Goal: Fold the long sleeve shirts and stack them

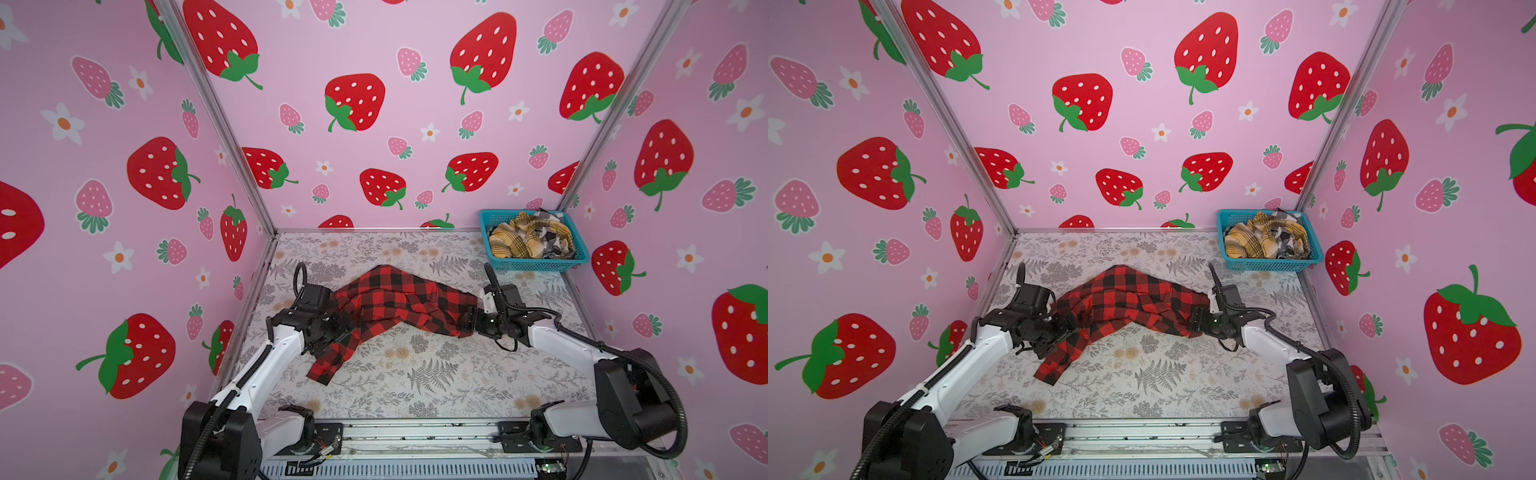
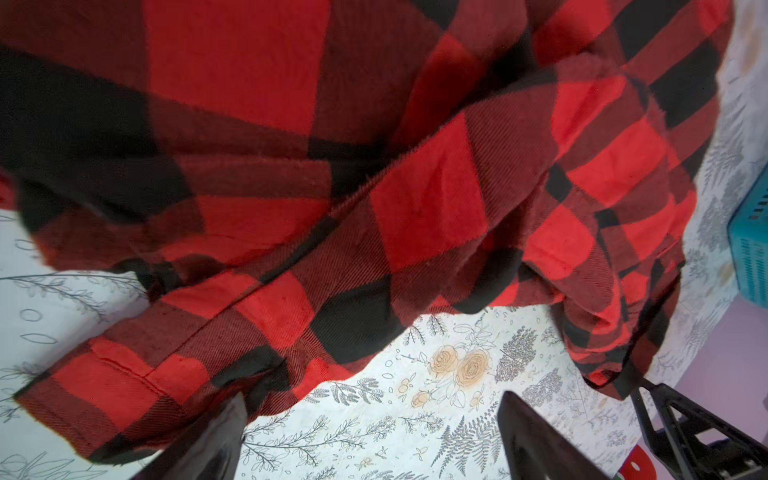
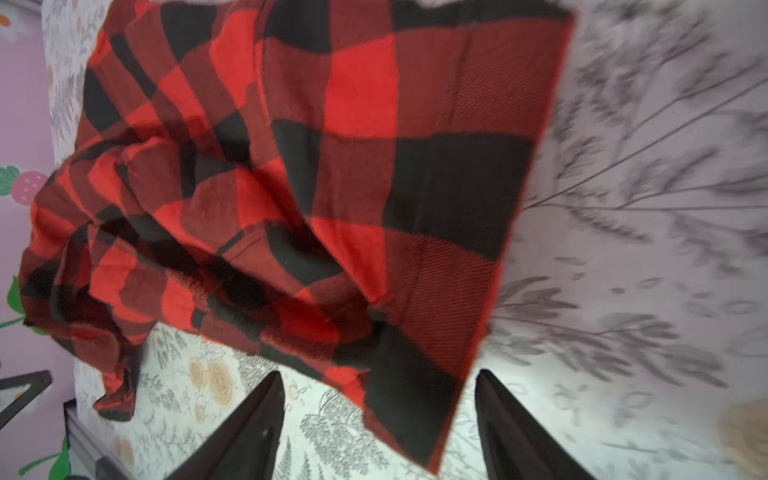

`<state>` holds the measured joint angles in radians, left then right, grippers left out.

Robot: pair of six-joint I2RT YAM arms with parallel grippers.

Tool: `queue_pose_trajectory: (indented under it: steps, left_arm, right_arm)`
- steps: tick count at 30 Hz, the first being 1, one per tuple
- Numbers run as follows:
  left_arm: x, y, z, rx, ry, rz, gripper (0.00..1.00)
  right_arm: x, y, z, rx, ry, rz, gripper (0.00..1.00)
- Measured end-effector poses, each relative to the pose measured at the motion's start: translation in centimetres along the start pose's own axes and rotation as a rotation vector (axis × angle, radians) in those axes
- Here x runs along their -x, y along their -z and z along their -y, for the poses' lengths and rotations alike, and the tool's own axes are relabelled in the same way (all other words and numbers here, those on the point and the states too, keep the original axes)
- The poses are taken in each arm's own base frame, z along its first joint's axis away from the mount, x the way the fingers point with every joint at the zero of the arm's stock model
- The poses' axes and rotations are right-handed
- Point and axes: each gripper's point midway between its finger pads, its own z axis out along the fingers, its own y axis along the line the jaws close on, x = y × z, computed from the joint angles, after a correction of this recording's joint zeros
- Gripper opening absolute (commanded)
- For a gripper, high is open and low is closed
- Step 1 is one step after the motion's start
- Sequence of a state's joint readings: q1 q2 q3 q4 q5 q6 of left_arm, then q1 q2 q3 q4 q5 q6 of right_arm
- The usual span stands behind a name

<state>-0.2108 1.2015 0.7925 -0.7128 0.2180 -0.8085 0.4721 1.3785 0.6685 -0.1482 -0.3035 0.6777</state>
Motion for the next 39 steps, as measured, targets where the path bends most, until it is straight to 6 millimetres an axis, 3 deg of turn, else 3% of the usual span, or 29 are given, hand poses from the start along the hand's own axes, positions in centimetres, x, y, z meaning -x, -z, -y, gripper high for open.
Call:
queue_pose_trajectory:
  steps: [3, 7, 12, 15, 19, 22, 31, 35, 39]
  left_arm:
    - [-1.4, -1.7, -0.8, 0.052, -0.018, -0.058, 0.91]
    - [-2.7, -2.4, -1.7, 0.09, -0.026, -0.099, 0.88]
    - [-4.9, -2.1, -3.2, 0.154, -0.074, -0.12, 0.9]
    - [-5.6, -2.0, -4.6, 0.212, -0.081, -0.137, 0.87]
    - [-5.6, -2.6, -6.3, 0.317, -0.084, -0.149, 0.8]
    - [-5.2, -2.7, -7.4, 0.415, -0.115, -0.139, 0.84]
    - [-1.7, -1.1, -6.2, 0.52, -0.213, 0.031, 0.84]
    - [-0.9, -1.2, -6.6, 0.561, -0.237, 0.054, 0.68]
    - [0.0, -2.0, -6.0, 0.593, -0.273, 0.053, 0.21]
  right_arm:
    - [-1.0, -0.7, -0.6, 0.005, 0.008, -0.026, 0.67]
    - [-1.2, -1.3, -0.2, -0.004, -0.021, -0.03, 0.58]
    - [-1.1, -1.4, 0.2, -0.022, -0.046, -0.025, 0.26]
    - [-0.9, -1.3, 0.2, -0.027, -0.051, -0.015, 0.16]
    - [-0.5, -0.9, 0.1, -0.022, -0.054, 0.003, 0.13]
    - [-0.1, -0.4, -0.1, -0.015, -0.055, 0.021, 0.13]
    - [0.9, 0.6, 0.5, -0.008, -0.076, 0.052, 0.12]
    - [1.0, 0.7, 0.7, -0.006, -0.075, 0.048, 0.12]
    - [1.3, 0.9, 0.5, 0.001, -0.073, 0.048, 0.12]
